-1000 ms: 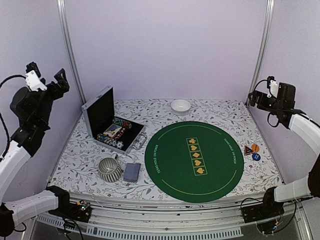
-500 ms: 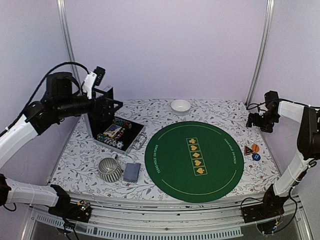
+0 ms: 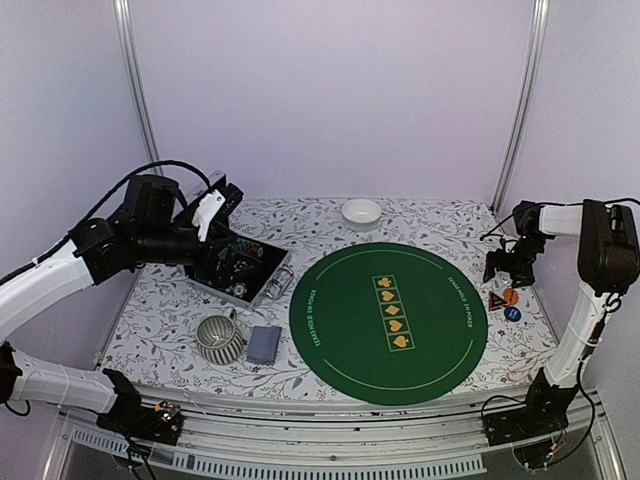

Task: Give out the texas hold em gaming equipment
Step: Pick up the dealer button from the corner of the board.

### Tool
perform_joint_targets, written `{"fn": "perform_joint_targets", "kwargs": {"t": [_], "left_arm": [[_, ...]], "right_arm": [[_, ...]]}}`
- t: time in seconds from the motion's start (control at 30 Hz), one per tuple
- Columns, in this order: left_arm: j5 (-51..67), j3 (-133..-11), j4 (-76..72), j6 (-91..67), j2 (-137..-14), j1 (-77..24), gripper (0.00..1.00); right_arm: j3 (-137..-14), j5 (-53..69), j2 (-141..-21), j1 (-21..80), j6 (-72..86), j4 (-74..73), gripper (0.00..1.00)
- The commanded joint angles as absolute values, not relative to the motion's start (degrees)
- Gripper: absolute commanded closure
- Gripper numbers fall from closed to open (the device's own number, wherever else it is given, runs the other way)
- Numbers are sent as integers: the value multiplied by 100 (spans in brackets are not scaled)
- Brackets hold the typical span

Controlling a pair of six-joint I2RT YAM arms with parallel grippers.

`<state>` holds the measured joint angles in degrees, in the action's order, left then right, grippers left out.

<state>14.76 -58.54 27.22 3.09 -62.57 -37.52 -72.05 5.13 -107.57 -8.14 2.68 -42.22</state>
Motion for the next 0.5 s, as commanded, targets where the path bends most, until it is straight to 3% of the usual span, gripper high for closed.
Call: {"fn": "perform_joint_targets", "kwargs": {"t": [0.0, 0.23, 0.47], "left_arm": [[1398, -5627, 2521, 454, -6176, -3806, 2], [1354, -5348, 2277, 530, -6074, -3802, 2], [1336, -5268, 2205, 588, -5965, -3805, 2]], "right_arm": [[-7362, 203, -10956, -779, 209, -4414, 11], [-7538, 182, -11297, -780, 176, -4524, 20], [-7651, -345, -11376, -780, 207, -4859, 21]]}}
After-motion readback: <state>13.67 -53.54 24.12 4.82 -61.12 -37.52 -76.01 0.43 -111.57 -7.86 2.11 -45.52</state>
